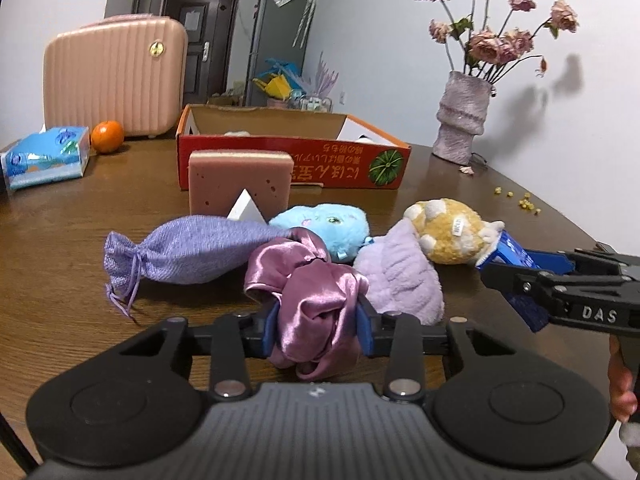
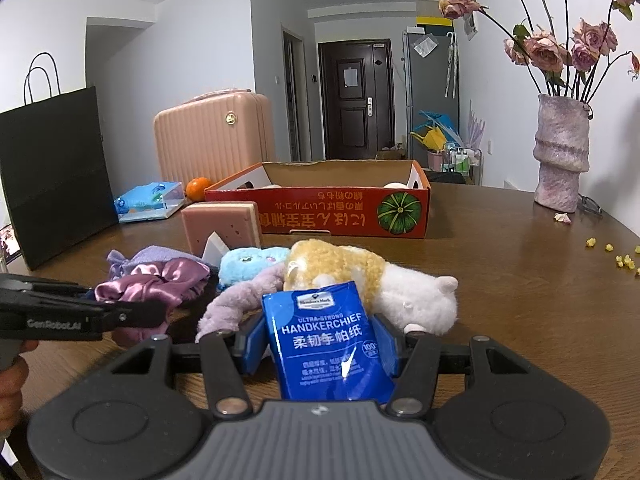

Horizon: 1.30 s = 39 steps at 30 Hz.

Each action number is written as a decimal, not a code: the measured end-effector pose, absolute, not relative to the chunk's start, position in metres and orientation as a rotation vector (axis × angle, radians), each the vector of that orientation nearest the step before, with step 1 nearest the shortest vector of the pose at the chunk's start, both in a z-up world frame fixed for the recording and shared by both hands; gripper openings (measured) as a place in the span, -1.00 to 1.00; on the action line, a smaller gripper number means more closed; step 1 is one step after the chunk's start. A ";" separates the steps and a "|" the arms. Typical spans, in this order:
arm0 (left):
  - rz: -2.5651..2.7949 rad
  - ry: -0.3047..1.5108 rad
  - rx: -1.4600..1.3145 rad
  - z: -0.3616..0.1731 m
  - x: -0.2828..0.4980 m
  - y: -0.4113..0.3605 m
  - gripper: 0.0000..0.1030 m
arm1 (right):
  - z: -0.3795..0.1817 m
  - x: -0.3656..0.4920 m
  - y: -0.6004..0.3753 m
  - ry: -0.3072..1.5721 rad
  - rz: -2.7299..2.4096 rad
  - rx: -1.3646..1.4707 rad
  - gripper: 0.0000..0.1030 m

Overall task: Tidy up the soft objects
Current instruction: 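Lift and carry the scrunchie and tissue pack in both grippers over the cardboard box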

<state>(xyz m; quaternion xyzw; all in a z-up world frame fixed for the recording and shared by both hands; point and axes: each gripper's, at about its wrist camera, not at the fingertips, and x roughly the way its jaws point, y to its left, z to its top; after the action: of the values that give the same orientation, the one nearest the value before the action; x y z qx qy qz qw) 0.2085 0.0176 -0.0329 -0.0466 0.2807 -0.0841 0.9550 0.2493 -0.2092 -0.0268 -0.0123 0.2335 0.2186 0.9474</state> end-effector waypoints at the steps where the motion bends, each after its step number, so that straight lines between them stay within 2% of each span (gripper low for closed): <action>1: -0.174 0.559 -0.089 -0.032 0.205 0.017 -0.26 | -0.026 0.248 -0.209 0.472 0.444 -0.025 0.06; 18: -0.173 0.379 -0.059 0.008 0.176 0.019 -0.26 | 0.001 0.238 -0.206 0.385 0.445 -0.051 0.06; 39: -0.115 0.330 -0.047 0.025 0.203 0.022 -0.26 | 0.025 0.270 -0.192 0.329 0.432 -0.062 0.06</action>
<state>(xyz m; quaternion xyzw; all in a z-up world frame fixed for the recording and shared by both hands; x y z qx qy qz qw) 0.2031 0.0223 0.0253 -0.0231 0.1642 -0.0574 0.9845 0.2702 -0.1920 0.0255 -0.0304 0.1626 0.2134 0.9629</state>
